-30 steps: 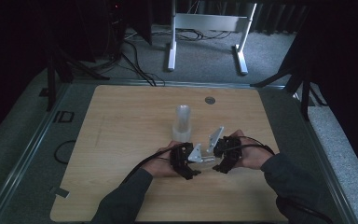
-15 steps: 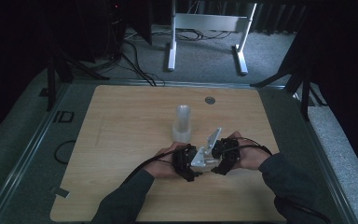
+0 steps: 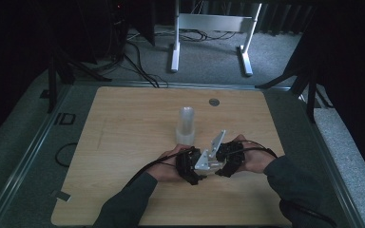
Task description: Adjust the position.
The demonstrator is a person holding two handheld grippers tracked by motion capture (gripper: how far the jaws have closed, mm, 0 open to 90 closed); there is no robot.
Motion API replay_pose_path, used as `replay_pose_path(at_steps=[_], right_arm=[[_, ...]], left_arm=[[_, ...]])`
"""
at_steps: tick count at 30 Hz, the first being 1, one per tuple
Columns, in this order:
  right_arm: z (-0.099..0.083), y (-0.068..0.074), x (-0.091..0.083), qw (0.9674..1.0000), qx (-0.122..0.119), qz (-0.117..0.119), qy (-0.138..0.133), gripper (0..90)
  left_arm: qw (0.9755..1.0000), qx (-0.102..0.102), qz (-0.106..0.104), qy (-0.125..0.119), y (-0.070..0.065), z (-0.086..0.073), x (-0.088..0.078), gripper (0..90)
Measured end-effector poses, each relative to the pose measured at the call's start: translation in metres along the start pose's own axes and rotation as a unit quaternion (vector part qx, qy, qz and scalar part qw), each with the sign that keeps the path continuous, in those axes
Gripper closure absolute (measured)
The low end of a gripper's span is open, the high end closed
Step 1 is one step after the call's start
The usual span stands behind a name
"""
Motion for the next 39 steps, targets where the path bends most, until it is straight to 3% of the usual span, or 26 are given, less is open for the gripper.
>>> replay_pose_path(at_steps=[9,14,19,28,39], right_arm=[[-0.001,0.001,0.000,1.0000,0.004,-0.001,-0.007,41.6],[-0.003,0.001,0.001,1.0000,0.007,-0.002,-0.006,41.7],[-0.005,0.000,0.002,0.9999,0.011,-0.007,-0.009,41.6],[-0.015,-0.003,0.003,0.9992,0.035,-0.016,-0.004,41.6],[-0.030,-0.008,0.007,0.9969,0.073,-0.028,0.003,41.7]], left_arm=[[0.9999,-0.009,0.007,0.000,0.001,0.000,0.000,23.7],[0.9995,-0.026,0.015,-0.004,0.003,0.001,0.001,16.8],[0.9992,-0.037,0.007,-0.013,0.005,0.002,-0.002,16.6],[0.9979,-0.054,0.011,-0.033,0.009,0.004,-0.009,16.6],[0.9976,-0.055,0.018,-0.037,0.013,0.003,-0.013,19.8]])
Point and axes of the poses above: each handheld gripper's, and its own axes: x roughly forward along the jaws, z roughly out of its top, y roughly to its left, the point moved 6 cm from there along x, roughly forward along the jaws, and after that the axes turned 11 degrees about -x, right-handed, at the moved point
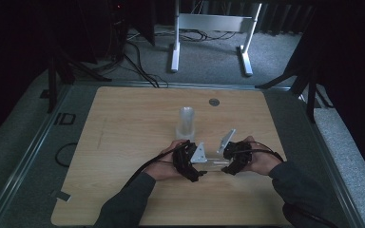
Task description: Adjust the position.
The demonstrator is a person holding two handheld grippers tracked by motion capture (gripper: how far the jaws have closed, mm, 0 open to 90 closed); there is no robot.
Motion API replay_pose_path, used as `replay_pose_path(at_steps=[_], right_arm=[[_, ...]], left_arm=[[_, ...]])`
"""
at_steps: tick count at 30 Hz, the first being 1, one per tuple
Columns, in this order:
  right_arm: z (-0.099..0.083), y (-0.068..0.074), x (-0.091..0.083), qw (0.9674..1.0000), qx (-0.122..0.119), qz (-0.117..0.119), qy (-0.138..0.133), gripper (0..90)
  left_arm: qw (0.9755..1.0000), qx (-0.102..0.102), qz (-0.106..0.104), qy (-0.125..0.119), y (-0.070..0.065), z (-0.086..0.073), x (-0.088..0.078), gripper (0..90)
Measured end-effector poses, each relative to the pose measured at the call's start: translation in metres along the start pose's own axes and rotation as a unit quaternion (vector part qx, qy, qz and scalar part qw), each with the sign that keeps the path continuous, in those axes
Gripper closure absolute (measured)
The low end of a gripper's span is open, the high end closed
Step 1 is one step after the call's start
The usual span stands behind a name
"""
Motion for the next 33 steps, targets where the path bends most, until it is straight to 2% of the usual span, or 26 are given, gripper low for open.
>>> replay_pose_path(at_steps=[7,8,12,16,24,30,31,32,33], right_arm=[[-0.008,-0.008,0.004,0.9992,0.036,-0.014,0.005,41.7],[-0.010,-0.010,0.005,0.9987,0.048,-0.015,0.005,41.7],[-0.013,-0.012,0.006,0.9980,0.059,-0.019,0.010,41.7],[-0.016,-0.018,0.005,0.9964,0.078,-0.030,0.014,41.7],[-0.024,-0.026,0.004,0.9912,0.123,-0.048,0.017,41.8],[-0.027,-0.031,0.006,0.9856,0.157,-0.063,0.010,41.8],[-0.027,-0.031,0.006,0.9856,0.157,-0.063,0.010,41.8],[-0.027,-0.032,0.006,0.9847,0.161,-0.066,0.008,41.8],[-0.027,-0.033,0.007,0.9824,0.173,-0.071,0.005,41.8]], left_arm=[[0.9999,-0.012,0.001,-0.005,0.003,-0.002,-0.002,21.1],[0.9999,-0.013,0.000,-0.006,0.004,-0.002,-0.003,21.3],[0.9999,-0.014,0.001,-0.006,0.005,-0.002,-0.005,21.6],[0.9996,-0.024,0.002,-0.011,0.007,-0.003,-0.007,21.9],[0.9991,-0.038,-0.003,-0.018,0.010,-0.005,-0.008,22.3],[0.9991,-0.039,-0.001,-0.017,0.011,-0.006,-0.008,22.5],[0.9991,-0.039,-0.001,-0.017,0.011,-0.006,-0.008,22.5],[0.9990,-0.040,0.000,-0.018,0.011,-0.006,-0.008,22.5],[0.9990,-0.040,0.000,-0.018,0.012,-0.006,-0.008,22.5]])
Point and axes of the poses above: each handheld gripper's, and its own axes: x roughly forward along the jaws, z roughly out of its top, y roughly to its left, the point moved 6 cm from there along x, roughly forward along the jaws, and after that the axes turned 11 degrees about -x, right-handed, at the moved point
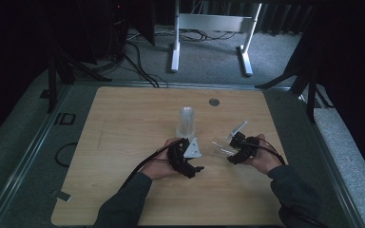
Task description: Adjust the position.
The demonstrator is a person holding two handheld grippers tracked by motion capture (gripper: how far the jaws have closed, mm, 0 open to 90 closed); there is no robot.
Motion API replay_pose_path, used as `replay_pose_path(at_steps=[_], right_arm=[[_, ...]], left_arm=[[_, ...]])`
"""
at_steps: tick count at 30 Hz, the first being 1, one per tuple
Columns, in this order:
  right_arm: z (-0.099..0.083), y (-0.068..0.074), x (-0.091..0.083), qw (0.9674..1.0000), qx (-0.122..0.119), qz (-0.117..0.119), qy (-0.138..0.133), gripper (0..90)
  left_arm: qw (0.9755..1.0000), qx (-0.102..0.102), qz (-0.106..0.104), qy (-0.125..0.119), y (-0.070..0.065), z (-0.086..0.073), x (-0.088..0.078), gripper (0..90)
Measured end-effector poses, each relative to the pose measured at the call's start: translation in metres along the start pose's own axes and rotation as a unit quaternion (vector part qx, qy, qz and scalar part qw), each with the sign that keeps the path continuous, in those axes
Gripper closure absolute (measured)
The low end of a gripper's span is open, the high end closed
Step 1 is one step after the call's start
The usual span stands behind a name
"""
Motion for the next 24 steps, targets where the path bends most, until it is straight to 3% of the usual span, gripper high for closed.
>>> replay_pose_path(at_steps=[11,17,18,20,24], right_arm=[[0.003,-0.003,0.005,0.9972,0.063,-0.024,-0.033,41.9],[0.002,-0.005,0.006,0.9926,0.098,-0.046,-0.056,41.9],[0.003,-0.004,0.007,0.9898,0.112,-0.048,-0.073,41.9],[0.004,-0.004,0.007,0.9888,0.117,-0.047,-0.079,41.9],[0.004,-0.004,0.012,0.9834,0.140,-0.061,-0.098,41.9]], left_arm=[[1.0000,-0.005,0.006,-0.001,0.002,-0.001,-0.001,22.8],[0.9998,-0.019,0.001,-0.010,0.004,-0.001,-0.002,22.8],[0.9996,-0.025,-0.001,-0.015,0.004,0.000,-0.002,23.0],[0.9995,-0.026,0.000,-0.016,0.005,0.000,-0.003,23.0],[0.9995,-0.028,0.002,-0.018,0.006,0.000,-0.004,23.0]])
Point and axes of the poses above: each handheld gripper's, and its own axes: x roughly forward along the jaws, z roughly out of its top, y roughly to its left, the point moved 6 cm from there along x, roughly forward along the jaws, and after that the axes turned 11 degrees about -x, right-handed, at the moved point
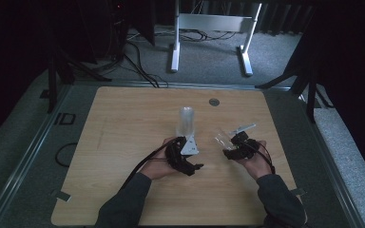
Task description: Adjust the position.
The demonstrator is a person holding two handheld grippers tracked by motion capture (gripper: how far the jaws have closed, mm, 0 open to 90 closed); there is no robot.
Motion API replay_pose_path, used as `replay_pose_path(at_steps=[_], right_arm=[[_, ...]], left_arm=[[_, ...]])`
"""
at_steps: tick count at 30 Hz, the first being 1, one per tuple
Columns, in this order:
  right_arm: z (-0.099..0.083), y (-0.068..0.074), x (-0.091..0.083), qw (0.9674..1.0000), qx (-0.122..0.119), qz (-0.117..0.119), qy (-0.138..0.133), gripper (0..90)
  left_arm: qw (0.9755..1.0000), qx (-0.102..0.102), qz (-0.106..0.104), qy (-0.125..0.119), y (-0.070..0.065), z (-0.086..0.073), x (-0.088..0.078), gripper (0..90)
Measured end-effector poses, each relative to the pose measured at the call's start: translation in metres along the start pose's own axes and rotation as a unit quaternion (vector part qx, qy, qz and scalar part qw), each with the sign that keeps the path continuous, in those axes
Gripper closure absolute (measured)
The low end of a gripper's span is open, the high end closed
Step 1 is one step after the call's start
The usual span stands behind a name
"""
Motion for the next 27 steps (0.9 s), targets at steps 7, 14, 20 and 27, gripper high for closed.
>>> replay_pose_path(at_steps=[7,14,20,27], right_arm=[[0.0003,0.0006,0.0057,0.9989,0.033,-0.025,-0.022,41.9],[0.0024,0.0014,0.0072,0.9957,0.058,-0.056,-0.047,41.9],[0.0042,0.0037,0.0080,0.9906,0.079,-0.068,-0.089,41.9],[0.0074,0.0088,0.0075,0.9817,0.087,-0.096,-0.140,42.0]], left_arm=[[1.0000,-0.004,0.003,-0.003,0.0009,-0.0001,-0.0006,23.0],[1.0000,-0.006,0.003,-0.006,0.0010,0.0004,-0.0012,23.0],[0.9996,-0.022,-0.008,-0.014,0.0007,0.0003,0.0000,23.0],[0.9995,-0.024,-0.005,-0.018,0.0012,0.0017,-0.0008,23.0]])
Point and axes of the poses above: each handheld gripper's, and its own axes: x roughly forward along the jaws, z roughly out of its top, y roughly to its left, the point moved 6 cm from there along x, roughly forward along the jaws, and after that the axes turned 11 degrees about -x, right-handed, at the moved point
